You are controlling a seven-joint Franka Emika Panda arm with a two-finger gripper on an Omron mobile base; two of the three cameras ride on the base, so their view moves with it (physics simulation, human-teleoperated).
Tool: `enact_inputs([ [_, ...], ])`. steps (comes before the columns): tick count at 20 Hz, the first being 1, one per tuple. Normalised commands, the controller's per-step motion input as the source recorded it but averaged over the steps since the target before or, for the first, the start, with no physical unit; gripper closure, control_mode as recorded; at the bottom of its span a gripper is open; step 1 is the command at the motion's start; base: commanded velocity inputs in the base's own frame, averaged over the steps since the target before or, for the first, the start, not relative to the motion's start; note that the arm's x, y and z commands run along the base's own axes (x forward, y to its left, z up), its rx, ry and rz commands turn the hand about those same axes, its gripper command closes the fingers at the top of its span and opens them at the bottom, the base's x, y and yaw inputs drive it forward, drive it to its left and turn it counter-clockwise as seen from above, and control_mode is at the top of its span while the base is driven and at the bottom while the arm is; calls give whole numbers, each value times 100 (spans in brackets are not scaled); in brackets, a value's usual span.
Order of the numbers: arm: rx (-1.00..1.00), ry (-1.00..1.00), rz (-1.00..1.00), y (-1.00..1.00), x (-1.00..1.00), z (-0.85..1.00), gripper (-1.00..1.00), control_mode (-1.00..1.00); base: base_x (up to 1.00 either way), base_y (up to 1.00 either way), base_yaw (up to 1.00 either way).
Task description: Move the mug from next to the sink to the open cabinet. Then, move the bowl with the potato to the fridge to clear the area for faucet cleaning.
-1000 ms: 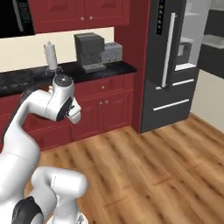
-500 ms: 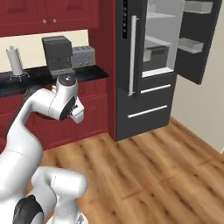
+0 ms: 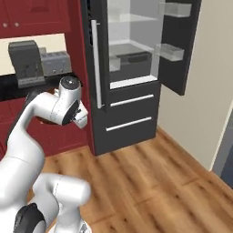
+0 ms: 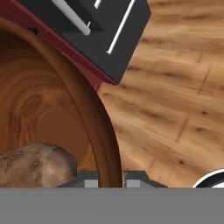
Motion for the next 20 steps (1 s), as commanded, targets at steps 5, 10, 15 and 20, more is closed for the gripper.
enact_inputs([
  [5, 0, 0, 0, 0, 0, 0, 100, 100, 100, -100, 7],
  [10, 0, 0, 0, 0, 0, 0, 100, 100, 100, -100, 7],
  [15, 0, 0, 0, 0, 0, 0, 100, 100, 90, -91, 25],
  [20, 0, 0, 0, 0, 0, 0, 100, 100, 45, -63, 52],
])
